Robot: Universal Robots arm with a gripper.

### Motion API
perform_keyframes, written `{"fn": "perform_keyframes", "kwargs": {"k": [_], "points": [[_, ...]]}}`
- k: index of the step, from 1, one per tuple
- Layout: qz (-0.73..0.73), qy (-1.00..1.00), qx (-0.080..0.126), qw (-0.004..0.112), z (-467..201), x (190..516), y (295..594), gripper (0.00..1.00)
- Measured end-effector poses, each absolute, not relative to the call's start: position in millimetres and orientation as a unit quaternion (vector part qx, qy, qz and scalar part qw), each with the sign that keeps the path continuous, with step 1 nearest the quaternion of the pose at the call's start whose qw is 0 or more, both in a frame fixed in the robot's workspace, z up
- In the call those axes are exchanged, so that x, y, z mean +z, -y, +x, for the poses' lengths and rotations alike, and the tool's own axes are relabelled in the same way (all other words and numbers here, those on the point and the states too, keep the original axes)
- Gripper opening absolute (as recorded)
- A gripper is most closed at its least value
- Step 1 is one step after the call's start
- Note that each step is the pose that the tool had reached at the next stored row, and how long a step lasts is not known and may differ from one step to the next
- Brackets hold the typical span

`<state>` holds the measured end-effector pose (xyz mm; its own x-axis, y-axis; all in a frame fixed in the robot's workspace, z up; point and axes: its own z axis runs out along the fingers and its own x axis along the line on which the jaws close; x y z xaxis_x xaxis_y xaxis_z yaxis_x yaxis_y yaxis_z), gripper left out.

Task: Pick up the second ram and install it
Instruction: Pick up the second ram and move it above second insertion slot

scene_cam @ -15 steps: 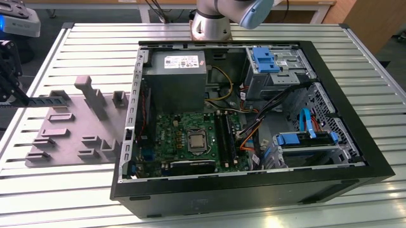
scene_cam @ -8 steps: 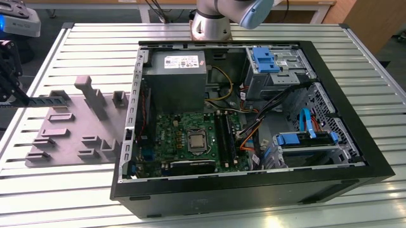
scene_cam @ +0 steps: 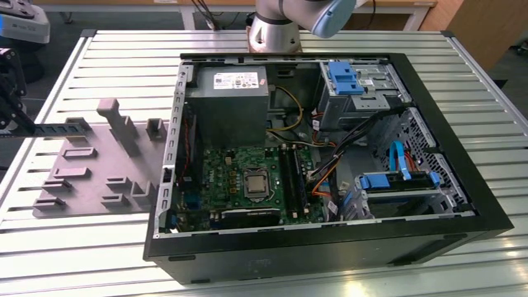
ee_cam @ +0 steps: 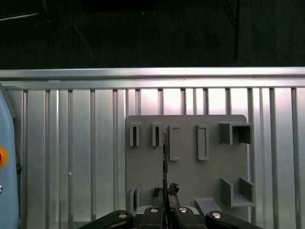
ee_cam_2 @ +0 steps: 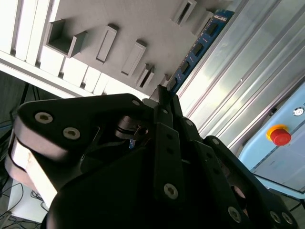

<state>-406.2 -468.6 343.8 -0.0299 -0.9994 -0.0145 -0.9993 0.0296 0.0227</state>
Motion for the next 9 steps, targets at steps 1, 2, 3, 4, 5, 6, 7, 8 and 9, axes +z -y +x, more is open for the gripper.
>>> {"fn": "perform_keyframes", "kwargs": {"k": [1,2,3,4,5,6,7,8,9], "points": [[0.696,0.717,-0.013,0.003,-406.2,345.5,468.6,0.14],[0.696,0.717,-0.013,0.003,-406.2,347.4,468.6,0.14],[0.696,0.717,-0.013,0.003,-406.2,349.2,468.6,0.14],[0.696,0.717,-0.013,0.003,-406.2,351.2,468.5,0.14],[0.696,0.717,-0.013,0.003,-406.3,353.2,468.5,0.14],[0.696,0.717,-0.013,0.003,-406.3,355.0,468.5,0.14],[0.696,0.717,-0.013,0.003,-406.3,357.2,468.4,0.14],[0.696,0.717,-0.013,0.003,-406.2,359.2,468.4,0.14],[0.696,0.717,-0.013,0.003,-406.3,361.2,468.4,0.14]]}}
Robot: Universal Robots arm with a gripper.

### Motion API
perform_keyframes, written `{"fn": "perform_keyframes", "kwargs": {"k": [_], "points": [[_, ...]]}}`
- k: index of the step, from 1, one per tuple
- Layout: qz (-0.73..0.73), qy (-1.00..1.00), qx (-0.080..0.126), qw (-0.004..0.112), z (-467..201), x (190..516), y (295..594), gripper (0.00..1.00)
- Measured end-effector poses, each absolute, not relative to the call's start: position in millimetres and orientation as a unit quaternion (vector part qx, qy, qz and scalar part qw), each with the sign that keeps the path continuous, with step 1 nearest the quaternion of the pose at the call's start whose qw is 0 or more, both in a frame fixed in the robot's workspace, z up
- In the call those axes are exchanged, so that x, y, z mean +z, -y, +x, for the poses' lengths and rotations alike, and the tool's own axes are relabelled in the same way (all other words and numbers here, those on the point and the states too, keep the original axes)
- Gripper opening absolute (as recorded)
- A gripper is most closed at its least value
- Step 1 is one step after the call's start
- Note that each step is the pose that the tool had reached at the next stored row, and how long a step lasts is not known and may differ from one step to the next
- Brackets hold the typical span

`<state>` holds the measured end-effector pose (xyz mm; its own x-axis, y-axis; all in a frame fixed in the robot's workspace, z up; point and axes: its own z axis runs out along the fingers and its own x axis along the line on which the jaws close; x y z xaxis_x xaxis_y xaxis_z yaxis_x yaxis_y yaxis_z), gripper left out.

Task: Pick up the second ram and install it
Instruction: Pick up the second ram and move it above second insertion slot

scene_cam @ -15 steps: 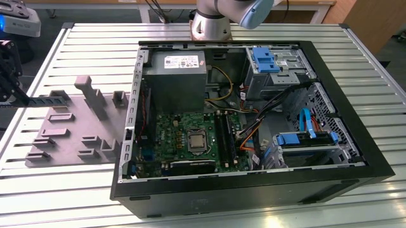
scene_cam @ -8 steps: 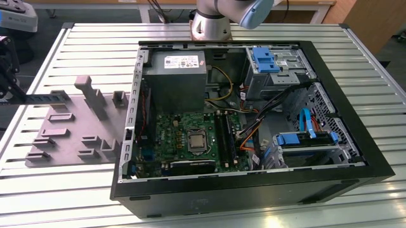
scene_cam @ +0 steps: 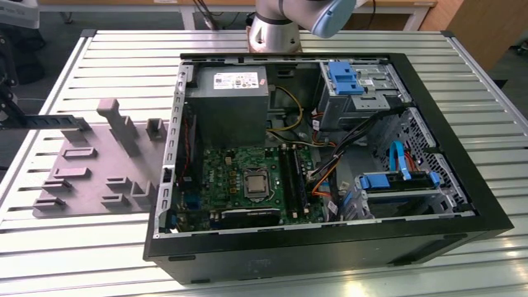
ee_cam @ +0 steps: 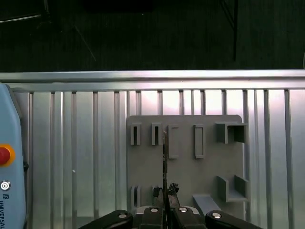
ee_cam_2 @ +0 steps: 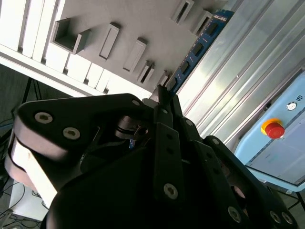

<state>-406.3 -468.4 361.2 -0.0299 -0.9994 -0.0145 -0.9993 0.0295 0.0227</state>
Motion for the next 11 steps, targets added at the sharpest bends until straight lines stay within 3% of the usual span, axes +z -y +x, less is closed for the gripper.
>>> {"fn": "perform_keyframes", "kwargs": {"k": [11], "points": [[0.699,0.715,-0.012,0.004,-406.2,374.2,467.4,0.14]]}}
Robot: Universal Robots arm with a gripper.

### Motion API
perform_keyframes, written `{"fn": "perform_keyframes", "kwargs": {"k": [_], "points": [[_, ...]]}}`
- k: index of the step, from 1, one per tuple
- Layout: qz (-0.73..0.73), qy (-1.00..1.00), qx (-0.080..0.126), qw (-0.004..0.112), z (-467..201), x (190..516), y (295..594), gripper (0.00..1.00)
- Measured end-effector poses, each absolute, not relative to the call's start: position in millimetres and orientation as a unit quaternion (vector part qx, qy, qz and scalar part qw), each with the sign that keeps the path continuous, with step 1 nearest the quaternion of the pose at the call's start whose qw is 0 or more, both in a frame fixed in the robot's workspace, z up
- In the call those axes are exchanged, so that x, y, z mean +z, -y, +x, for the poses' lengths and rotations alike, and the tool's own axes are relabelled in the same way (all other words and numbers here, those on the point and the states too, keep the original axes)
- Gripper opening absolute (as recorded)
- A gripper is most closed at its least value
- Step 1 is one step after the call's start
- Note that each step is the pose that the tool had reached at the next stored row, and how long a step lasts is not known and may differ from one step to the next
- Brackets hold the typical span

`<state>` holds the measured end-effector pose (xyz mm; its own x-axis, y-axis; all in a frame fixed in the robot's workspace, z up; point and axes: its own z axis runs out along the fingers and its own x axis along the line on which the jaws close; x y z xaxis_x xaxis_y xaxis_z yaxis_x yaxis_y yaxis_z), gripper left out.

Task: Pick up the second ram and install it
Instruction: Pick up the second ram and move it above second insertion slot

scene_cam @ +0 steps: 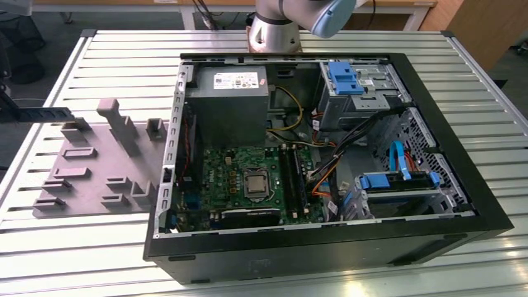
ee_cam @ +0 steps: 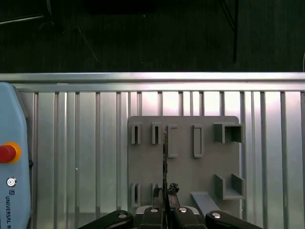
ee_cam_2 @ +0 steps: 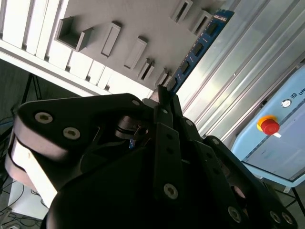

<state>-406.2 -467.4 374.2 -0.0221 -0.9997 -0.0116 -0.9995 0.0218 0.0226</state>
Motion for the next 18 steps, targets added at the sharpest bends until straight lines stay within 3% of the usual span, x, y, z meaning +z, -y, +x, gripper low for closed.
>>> {"fn": "perform_keyframes", "kwargs": {"k": [18], "points": [[0.700,0.714,-0.012,0.004,-404.1,385.0,467.3,0.14]]}}
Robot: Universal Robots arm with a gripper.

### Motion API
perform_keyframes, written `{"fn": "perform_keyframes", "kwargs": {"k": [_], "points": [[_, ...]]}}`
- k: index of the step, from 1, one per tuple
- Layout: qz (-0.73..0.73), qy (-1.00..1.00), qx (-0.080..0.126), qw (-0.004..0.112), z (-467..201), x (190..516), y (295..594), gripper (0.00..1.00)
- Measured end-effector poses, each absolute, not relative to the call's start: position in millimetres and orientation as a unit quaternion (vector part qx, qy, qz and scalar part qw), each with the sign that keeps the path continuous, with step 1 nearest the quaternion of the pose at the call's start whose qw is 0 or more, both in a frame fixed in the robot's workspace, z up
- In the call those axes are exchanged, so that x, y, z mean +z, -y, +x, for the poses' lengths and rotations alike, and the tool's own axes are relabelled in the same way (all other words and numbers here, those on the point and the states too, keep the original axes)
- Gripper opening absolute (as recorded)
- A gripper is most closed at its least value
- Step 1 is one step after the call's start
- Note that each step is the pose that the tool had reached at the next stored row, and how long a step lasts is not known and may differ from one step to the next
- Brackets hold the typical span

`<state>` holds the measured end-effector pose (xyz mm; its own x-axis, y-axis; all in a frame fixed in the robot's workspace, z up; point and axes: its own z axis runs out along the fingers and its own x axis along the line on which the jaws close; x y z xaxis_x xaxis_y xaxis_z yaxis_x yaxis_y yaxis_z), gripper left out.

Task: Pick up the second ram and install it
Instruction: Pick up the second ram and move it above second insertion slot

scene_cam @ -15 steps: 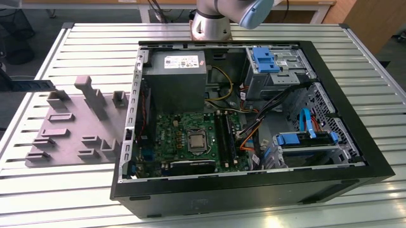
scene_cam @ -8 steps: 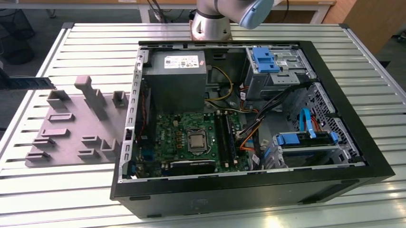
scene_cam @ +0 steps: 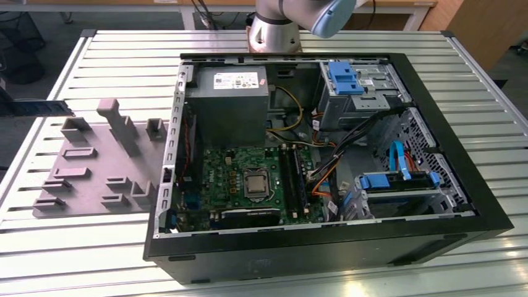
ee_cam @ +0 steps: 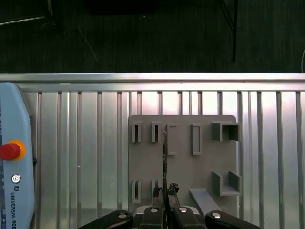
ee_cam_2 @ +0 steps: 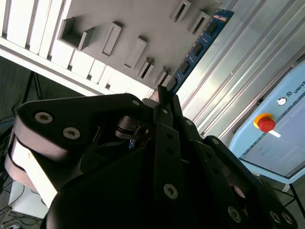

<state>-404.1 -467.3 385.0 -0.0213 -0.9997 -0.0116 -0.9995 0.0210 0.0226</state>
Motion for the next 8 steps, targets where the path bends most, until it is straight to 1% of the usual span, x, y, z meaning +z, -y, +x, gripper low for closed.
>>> {"fn": "perform_keyframes", "kwargs": {"k": [8], "points": [[0.700,0.714,-0.012,0.004,-398.9,385.0,467.3,0.14]]}}
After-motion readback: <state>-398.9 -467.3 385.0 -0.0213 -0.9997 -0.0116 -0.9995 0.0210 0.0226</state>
